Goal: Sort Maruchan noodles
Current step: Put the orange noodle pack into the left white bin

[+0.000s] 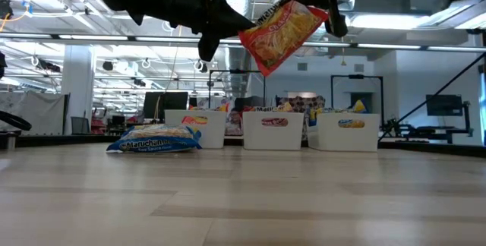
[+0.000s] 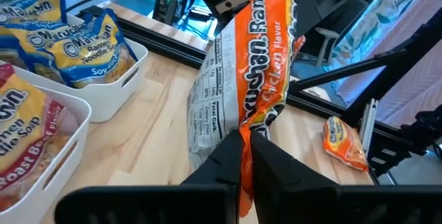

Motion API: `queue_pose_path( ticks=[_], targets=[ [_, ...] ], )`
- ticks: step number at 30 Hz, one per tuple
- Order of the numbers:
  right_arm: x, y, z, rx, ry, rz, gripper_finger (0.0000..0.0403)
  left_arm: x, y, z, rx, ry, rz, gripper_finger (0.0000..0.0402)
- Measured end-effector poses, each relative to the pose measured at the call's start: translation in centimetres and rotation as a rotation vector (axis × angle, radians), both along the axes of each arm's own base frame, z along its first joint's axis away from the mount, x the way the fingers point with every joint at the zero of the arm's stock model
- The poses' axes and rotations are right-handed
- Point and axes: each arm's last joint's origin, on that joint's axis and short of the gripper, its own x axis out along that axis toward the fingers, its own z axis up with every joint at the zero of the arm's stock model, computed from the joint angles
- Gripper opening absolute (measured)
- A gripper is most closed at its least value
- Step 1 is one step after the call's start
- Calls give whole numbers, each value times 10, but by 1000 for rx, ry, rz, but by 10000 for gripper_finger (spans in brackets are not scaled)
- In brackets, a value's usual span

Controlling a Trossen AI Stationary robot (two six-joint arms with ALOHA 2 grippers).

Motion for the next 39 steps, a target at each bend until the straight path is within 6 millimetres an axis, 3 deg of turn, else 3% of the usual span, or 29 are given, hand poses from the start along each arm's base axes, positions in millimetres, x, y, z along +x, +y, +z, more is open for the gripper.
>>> queue_pose_path(
  ticks=[24,39],
  targets=[
    [0,-18,7,-91,-70,-10,7,9,13,30,78,32,29,0],
    [0,-17,7,-97,-61,-2,7,9,14,32,54,24,53,0]
  ],
)
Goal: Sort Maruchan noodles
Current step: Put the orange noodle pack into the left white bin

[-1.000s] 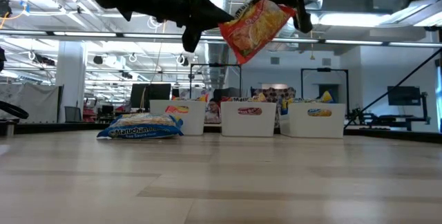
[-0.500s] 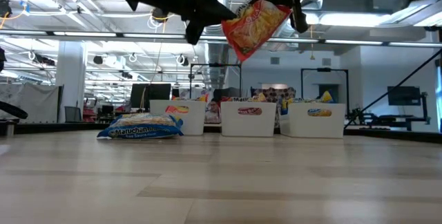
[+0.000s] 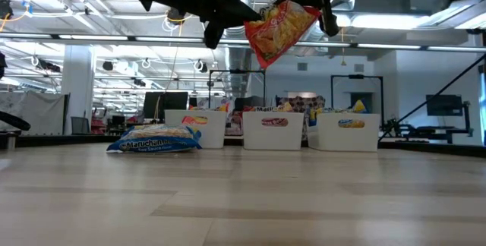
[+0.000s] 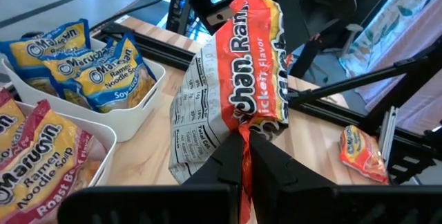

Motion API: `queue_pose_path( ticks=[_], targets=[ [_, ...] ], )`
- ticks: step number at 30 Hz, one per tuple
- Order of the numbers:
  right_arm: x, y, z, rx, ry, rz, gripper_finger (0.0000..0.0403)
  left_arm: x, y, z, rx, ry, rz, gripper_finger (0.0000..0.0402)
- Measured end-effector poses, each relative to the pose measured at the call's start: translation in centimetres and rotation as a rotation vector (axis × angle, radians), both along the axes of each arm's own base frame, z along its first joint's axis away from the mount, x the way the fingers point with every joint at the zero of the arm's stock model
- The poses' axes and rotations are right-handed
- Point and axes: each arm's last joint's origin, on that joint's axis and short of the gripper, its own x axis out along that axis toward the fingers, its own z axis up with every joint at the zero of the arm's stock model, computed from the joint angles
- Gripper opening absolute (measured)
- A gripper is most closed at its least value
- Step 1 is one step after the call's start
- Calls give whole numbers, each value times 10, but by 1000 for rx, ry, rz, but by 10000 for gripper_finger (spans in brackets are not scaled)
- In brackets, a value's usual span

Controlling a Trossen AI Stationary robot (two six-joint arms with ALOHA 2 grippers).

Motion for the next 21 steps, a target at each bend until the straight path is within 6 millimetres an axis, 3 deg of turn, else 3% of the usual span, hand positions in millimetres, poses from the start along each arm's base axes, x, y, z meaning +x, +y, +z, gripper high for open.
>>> queue_pose_path(
  ticks=[9,21],
  targets=[
    [0,1,0,2,1,8,7,-3,9,0,-108,-8,-28,13],
    [0,1,0,2,-1,29,6,-4,15,5,-133,-58,-35,140]
  ],
)
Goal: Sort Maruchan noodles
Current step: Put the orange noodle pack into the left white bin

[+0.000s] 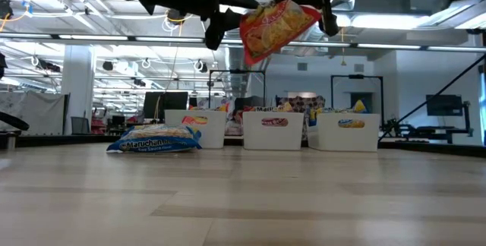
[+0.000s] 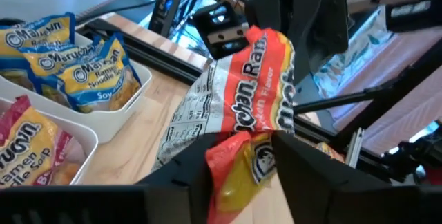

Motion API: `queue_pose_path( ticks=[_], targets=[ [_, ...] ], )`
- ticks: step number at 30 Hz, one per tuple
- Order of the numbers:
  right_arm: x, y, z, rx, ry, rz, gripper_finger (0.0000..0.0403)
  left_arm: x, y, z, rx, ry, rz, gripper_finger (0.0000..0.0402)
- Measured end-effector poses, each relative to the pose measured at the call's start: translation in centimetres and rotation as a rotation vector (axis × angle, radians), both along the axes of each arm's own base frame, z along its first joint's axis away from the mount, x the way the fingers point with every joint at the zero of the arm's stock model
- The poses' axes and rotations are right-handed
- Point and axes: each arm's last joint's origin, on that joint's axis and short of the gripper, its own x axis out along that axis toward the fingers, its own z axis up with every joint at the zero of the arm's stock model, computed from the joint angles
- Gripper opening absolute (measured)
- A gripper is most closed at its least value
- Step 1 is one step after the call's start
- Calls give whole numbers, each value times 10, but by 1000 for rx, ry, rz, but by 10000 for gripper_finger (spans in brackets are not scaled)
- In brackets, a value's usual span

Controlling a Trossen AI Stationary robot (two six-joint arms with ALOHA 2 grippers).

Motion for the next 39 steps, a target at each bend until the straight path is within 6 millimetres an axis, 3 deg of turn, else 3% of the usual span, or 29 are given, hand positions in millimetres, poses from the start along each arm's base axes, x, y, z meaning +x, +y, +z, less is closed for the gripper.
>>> queue_pose_path(
  ticks=[6,30,39],
  targets=[
    [0,0,0,-16,3,8,6,0,0,1,-37,-14,-15,170],
    [-4,0,-11,-1,116,9,6,0,-2,1,-12,-16,-94,167],
    [-8,-6,-11,-25,140,21,6,-3,7,0,-58,-2,-104,171]
  ],
)
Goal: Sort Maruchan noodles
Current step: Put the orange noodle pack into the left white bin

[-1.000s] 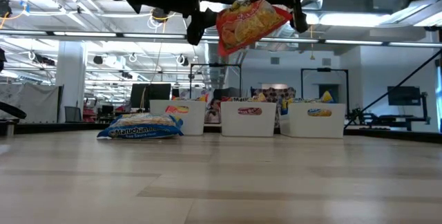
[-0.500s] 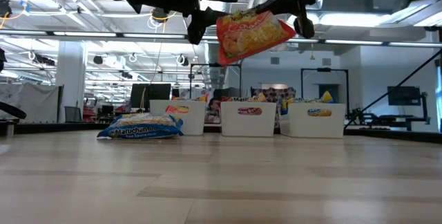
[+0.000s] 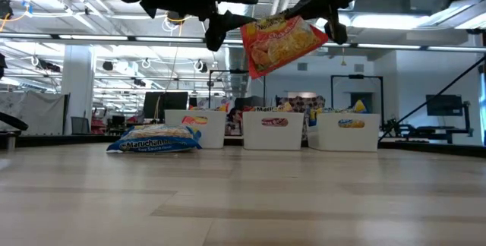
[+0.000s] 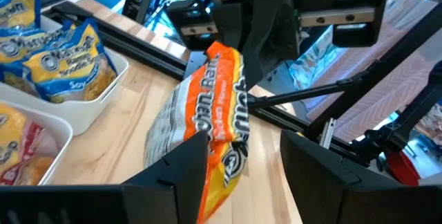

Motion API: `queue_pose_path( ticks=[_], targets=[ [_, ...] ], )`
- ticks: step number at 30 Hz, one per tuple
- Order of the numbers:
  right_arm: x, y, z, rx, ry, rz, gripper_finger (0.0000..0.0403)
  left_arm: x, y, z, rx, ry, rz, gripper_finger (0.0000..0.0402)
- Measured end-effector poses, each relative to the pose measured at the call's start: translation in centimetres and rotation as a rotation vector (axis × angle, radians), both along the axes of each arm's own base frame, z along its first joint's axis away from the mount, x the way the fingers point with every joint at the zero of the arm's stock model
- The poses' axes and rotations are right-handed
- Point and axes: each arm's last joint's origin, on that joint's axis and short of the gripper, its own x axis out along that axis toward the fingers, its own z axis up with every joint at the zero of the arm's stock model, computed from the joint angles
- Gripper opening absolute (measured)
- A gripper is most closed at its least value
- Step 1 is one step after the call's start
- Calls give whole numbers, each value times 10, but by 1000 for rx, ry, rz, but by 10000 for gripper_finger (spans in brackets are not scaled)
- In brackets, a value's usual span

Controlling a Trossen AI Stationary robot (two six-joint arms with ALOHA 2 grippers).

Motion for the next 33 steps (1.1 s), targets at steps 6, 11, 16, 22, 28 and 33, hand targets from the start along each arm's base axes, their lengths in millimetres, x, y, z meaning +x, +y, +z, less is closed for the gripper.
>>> queue_pose_path(
  ticks=[6,11,16,22,28,33],
  targets=[
    [-2,-3,-2,-11,21,15,6,-2,6,-3,-16,28,14,171],
    [-2,-6,-2,-12,26,6,6,-2,5,-4,-34,39,-5,171],
    [-3,-10,-2,-1,24,-15,6,-3,4,-4,-40,41,-37,171],
    [-3,-9,-2,13,26,-18,6,-3,4,-4,-45,39,-68,171],
    [-3,-7,-4,18,44,-8,6,-7,13,-4,-53,36,-96,171],
    [-4,-5,-5,25,59,9,6,-10,21,-4,-83,36,-111,171]
  ],
)
